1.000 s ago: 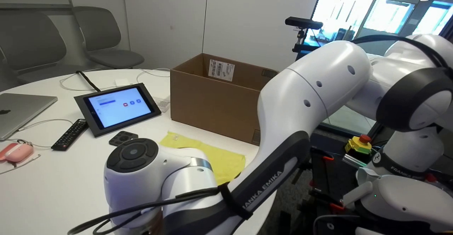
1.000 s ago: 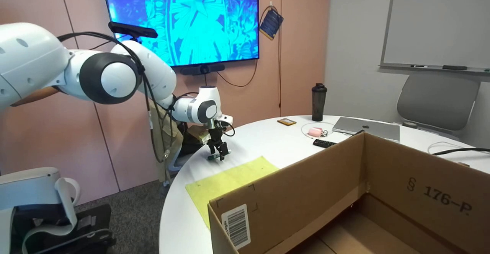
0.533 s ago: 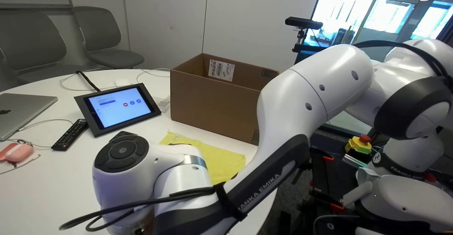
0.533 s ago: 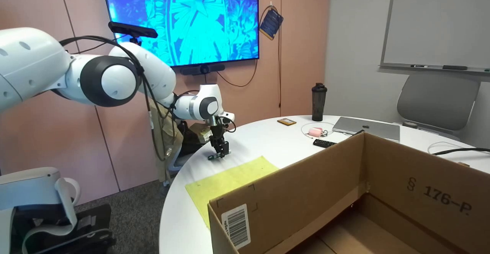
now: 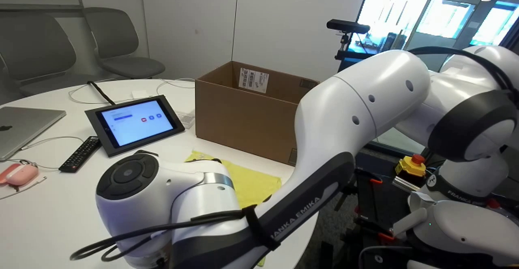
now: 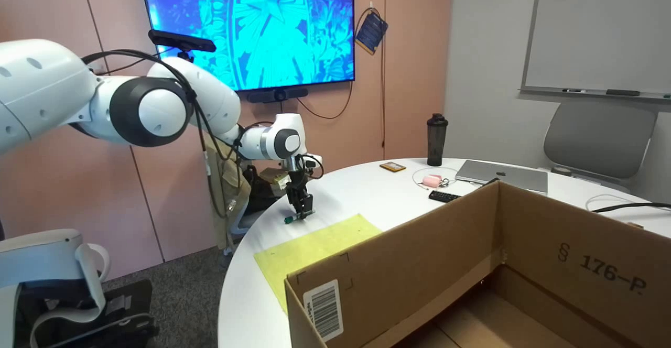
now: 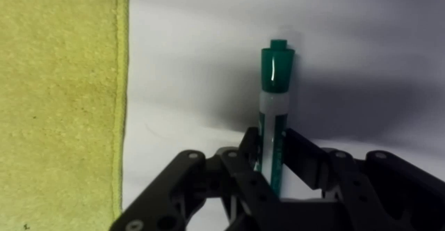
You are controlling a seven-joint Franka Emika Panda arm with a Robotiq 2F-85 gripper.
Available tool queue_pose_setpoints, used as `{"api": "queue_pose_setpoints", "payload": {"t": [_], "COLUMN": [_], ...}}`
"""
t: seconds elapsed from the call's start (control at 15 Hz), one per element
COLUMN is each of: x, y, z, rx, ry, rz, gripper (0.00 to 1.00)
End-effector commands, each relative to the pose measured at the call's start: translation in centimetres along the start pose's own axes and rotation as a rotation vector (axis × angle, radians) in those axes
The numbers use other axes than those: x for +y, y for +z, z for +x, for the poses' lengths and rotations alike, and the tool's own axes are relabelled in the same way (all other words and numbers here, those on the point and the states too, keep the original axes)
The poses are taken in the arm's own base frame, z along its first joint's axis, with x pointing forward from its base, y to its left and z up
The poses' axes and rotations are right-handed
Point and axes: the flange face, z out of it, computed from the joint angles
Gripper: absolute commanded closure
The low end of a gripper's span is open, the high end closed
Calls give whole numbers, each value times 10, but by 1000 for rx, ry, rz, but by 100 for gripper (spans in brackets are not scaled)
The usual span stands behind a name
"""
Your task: Pick up the marker, put it on the towel and fold together, pick up the folded towel with the maker and put it in the box
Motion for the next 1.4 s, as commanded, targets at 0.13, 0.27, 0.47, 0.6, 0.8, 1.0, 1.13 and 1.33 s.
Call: {"api": "queue_pose_setpoints", "payload": {"t": [0.13, 0.27, 0.47, 0.6, 0.8, 1.0, 1.13, 1.33], "x": [35, 57, 107, 148, 204, 247, 263, 275], "y": [-33, -44, -47, -42, -28, -12, -4, 2], "z": [9, 15, 25, 26, 19, 6, -4, -20], "rx": [-50, -51, -39, -41, -45, -63, -71, -94], "ry": [21, 55, 113, 158, 228, 283, 305, 322], "rz": [-66, -87, -117, -119, -122, -124, -127, -104], "gripper": [91, 91, 91, 91, 90, 90, 91, 91]}}
